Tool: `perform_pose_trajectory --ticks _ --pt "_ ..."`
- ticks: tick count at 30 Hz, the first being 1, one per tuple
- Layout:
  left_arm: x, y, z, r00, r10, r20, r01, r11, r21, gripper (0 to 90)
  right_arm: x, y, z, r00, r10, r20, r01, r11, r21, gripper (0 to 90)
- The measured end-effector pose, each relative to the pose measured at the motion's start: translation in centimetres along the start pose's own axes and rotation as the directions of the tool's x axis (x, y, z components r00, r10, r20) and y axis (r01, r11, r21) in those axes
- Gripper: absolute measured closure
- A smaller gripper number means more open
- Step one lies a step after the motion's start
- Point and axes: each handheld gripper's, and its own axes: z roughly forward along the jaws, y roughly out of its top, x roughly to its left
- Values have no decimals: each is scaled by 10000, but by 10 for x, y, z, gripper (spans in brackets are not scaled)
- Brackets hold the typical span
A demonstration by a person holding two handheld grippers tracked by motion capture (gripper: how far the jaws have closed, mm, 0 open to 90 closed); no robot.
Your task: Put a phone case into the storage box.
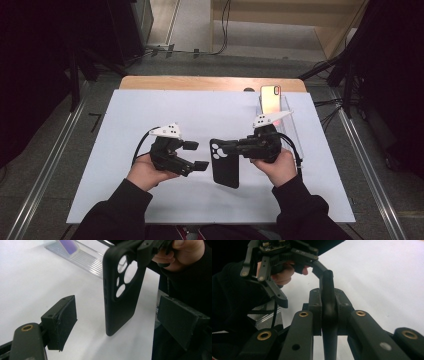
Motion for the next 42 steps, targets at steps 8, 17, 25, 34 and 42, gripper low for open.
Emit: perform_pose_trajectory --ticks 8,17,25,34,42 --pt "4 6 1 9983 285 498 -293 9995 141 212 0 0 3 9976 -357 -598 363 9993 93 769" --pt "6 11 1 9952 476 850 -487 9988 109 288 -1 0 6 9935 -518 -1014 536 9984 156 769" --pt "6 13 1 9912 465 1236 -472 9989 29 438 2 0 11 9890 -727 -1285 769 9966 284 769" --pt "5 11 1 9885 498 1429 -529 9984 176 583 4 1 14 9833 -872 -1598 935 9951 326 769" --pt "3 13 0 9864 323 1611 -388 9985 376 708 0 0 16 9808 -727 -1812 791 9964 288 769"
